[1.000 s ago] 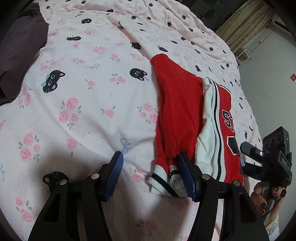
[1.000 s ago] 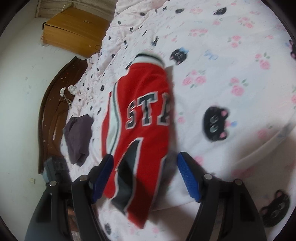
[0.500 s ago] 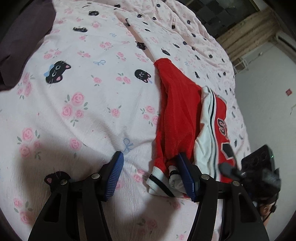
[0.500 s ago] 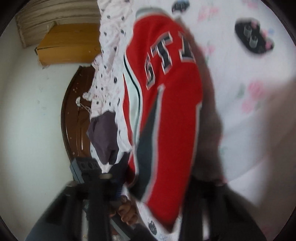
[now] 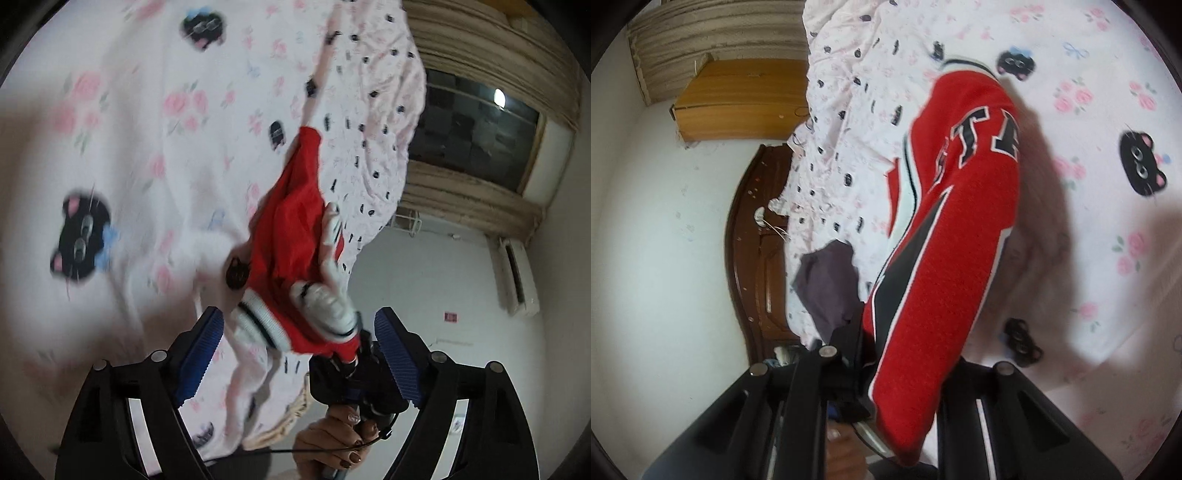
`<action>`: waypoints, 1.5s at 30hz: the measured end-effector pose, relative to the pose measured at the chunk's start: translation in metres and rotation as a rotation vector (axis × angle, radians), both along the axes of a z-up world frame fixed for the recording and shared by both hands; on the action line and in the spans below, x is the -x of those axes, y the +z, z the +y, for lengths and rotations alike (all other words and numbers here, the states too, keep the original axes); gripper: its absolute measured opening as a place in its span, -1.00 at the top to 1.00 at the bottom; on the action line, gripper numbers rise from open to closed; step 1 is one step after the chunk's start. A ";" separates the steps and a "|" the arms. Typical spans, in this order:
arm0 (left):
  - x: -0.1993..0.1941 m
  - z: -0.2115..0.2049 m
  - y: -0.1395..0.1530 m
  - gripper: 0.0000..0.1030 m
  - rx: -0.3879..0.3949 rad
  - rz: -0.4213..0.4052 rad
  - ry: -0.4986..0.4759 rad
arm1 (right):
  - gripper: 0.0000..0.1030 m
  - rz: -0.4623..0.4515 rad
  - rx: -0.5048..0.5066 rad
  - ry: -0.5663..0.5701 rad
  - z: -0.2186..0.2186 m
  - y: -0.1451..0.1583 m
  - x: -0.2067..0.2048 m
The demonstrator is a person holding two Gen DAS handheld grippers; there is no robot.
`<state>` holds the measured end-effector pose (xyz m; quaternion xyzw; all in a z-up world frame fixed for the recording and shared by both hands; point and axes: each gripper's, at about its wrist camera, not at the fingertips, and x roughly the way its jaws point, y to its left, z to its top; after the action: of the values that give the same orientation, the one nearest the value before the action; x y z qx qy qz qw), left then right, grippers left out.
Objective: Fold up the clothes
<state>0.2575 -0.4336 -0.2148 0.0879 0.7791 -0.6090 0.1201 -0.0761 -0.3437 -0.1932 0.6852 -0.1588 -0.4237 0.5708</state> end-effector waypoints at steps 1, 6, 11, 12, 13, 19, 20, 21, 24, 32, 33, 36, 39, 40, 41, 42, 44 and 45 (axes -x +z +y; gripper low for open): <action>0.003 0.004 -0.001 -0.57 -0.029 0.016 -0.001 | 0.69 -0.004 0.003 -0.004 -0.001 0.002 0.001; 0.022 0.011 -0.009 -0.57 -0.113 0.066 0.029 | 0.69 -0.007 0.005 -0.002 -0.010 0.006 0.003; 0.043 0.003 -0.017 -0.57 -0.144 0.074 0.084 | 0.69 -0.018 0.001 0.006 -0.007 0.003 0.005; 0.049 0.000 -0.016 -0.57 -0.133 0.067 0.081 | 0.69 -0.023 0.000 0.007 -0.006 0.002 0.006; 0.055 -0.004 -0.015 -0.57 -0.121 0.060 0.078 | 0.69 -0.027 -0.001 0.008 -0.005 0.000 0.007; 0.073 -0.017 -0.006 -0.39 0.027 -0.021 0.031 | 0.69 -0.043 -0.002 0.007 0.001 -0.003 0.015; 0.075 -0.018 -0.004 -0.06 0.055 -0.036 0.023 | 0.69 -0.043 -0.002 0.008 0.002 -0.004 0.016; 0.077 -0.020 -0.001 0.09 0.082 -0.053 0.003 | 0.69 -0.038 -0.004 0.008 0.002 -0.004 0.017; 0.077 -0.024 0.006 0.36 0.139 -0.080 -0.034 | 0.69 -0.029 -0.009 0.009 0.003 -0.005 0.020; 0.070 -0.020 0.038 0.52 0.233 -0.145 -0.062 | 0.71 -0.005 0.001 0.033 0.007 0.006 0.018; 0.068 -0.019 0.045 0.52 0.239 -0.151 -0.068 | 0.71 0.000 0.005 0.038 0.007 0.012 0.017; 0.057 -0.022 0.069 0.52 0.244 -0.165 -0.061 | 0.71 0.027 0.027 0.065 0.005 0.038 0.007; 0.035 -0.025 0.095 0.52 0.248 -0.178 -0.020 | 0.71 0.038 0.032 0.112 -0.005 0.063 -0.006; 0.027 -0.028 0.104 0.52 0.246 -0.185 -0.005 | 0.71 0.027 0.027 0.131 -0.012 0.070 -0.012; 0.020 -0.034 0.112 0.52 0.243 -0.198 0.006 | 0.71 0.016 0.022 0.151 -0.020 0.076 -0.018; 0.013 -0.041 0.121 0.52 0.240 -0.210 0.016 | 0.71 0.006 0.018 0.172 -0.031 0.083 -0.024; 0.001 -0.058 0.139 0.52 0.261 -0.233 0.031 | 0.71 -0.007 0.016 0.202 -0.053 0.095 -0.035; -0.005 -0.070 0.149 0.52 0.276 -0.240 0.038 | 0.71 -0.010 0.018 0.213 -0.063 0.102 -0.040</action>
<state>0.2624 -0.5038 -0.0658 0.1277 0.6696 -0.6930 0.2347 -0.0356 -0.4067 -0.0916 0.6953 -0.0918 -0.3555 0.6179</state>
